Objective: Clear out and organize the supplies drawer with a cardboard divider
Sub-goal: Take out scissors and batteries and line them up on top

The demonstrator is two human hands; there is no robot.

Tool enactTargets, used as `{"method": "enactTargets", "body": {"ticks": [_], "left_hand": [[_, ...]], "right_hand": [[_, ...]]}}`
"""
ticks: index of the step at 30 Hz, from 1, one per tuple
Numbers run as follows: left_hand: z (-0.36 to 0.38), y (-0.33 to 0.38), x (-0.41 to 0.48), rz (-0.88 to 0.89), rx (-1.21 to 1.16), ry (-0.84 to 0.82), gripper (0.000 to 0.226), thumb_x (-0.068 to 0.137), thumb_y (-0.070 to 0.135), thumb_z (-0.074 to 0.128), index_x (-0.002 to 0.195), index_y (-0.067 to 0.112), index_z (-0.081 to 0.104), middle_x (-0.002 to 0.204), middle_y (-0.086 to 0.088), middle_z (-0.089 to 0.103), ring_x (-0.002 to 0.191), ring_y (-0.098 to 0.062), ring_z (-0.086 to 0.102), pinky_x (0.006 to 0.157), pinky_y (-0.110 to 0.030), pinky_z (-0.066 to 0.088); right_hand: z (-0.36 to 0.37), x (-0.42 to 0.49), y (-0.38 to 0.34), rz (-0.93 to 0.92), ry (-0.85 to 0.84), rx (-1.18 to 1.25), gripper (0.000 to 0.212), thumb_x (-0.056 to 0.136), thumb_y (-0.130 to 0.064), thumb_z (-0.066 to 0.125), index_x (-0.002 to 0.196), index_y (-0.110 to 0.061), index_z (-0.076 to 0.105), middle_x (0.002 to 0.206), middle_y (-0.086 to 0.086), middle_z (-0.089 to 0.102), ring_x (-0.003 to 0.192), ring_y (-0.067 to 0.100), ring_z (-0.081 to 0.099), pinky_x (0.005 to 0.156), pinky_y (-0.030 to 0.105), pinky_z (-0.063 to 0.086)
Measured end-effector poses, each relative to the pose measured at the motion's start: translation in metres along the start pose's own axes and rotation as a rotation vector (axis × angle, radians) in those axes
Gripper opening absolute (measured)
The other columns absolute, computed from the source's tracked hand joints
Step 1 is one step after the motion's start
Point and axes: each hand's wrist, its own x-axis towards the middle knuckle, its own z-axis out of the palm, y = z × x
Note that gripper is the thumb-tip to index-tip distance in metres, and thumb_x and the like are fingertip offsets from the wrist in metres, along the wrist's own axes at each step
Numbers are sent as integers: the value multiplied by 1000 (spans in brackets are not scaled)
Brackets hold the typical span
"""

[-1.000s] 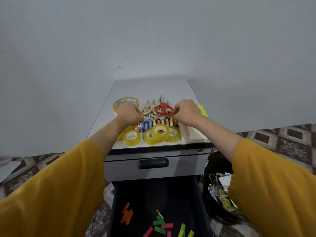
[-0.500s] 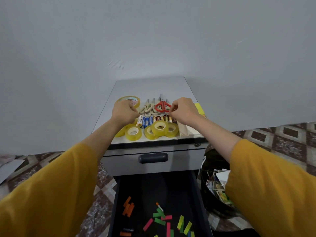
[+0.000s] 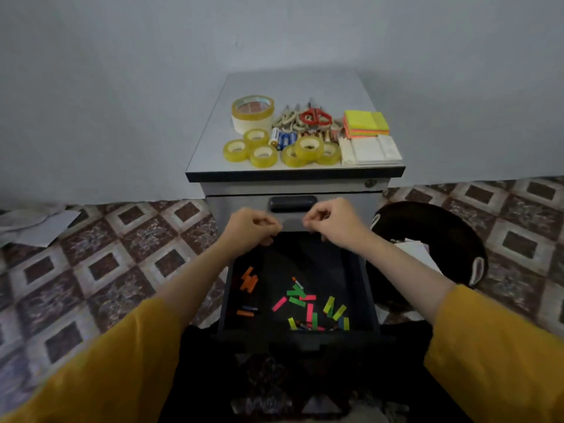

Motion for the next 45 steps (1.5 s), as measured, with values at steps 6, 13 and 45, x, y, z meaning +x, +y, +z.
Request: {"method": "enactTargets", "body": {"ticks": [6,13,45], "left_hand": [[25,-65,-5,-178,78,-106,8,88,13,63,90,8,69,77,-3,65,59,-5,58,59,-15,52],[49,-125,15,-257,147,-193,11,88,10,61,91,5,71,71,2,63,61,-8,57,62,-16,49],[92,-194,18,-117,1157,-777,23,93,15,51,114,8,59,120,-12,57,108,-26,57,86,-34,45]], "right_hand": [[45,-9,54,111,-145,-17,8,85,-5,65,80,-6,72,61,-7,60,46,-6,53,47,6,40],[80,3,109,238,-270,-93,8,84,-7,65,84,-9,74,74,-5,63,54,0,51,53,11,40],[121,-6,176,363,-593,-307,19,87,-5,60,97,-15,72,104,1,67,90,14,60,76,29,50]]}}
